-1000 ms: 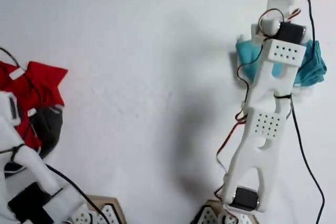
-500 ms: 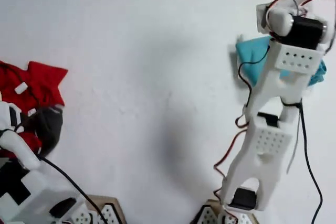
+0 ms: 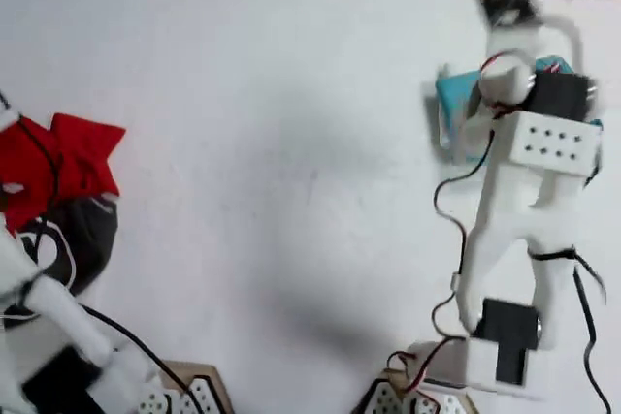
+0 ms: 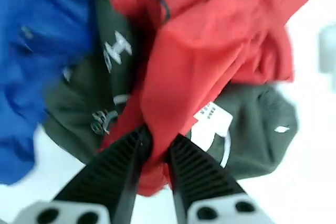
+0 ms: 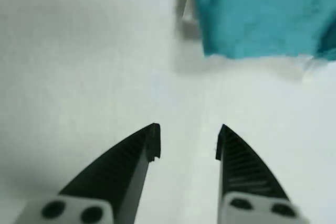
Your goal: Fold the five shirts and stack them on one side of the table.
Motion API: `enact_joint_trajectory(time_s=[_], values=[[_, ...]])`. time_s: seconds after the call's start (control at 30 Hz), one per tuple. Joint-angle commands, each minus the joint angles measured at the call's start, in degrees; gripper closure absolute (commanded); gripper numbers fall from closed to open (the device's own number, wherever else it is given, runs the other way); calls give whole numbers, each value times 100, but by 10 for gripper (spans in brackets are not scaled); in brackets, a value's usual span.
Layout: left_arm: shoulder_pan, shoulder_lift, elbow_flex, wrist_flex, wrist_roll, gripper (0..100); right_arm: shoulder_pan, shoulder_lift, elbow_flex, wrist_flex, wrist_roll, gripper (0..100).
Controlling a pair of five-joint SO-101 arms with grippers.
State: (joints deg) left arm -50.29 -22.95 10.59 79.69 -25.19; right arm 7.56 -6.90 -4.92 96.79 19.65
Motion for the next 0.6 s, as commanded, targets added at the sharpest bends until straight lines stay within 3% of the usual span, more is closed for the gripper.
enact_joint_trajectory(time_s=[0.0, 0.2, 0.4, 0.57], values=[[686, -985, -470, 105, 440, 976, -4, -620, 1635, -673, -35, 821], [2637, -1881, -479, 70, 976, 976, -4, -1367, 3560, -1569, -18, 821], [4844, -1978, -479, 70, 1037, 976, -4, -2158, 5275, -2624, -18, 821], [6145, -1969, -479, -246, 1046, 976, -4, -2492, 6189, -3345, -18, 821]])
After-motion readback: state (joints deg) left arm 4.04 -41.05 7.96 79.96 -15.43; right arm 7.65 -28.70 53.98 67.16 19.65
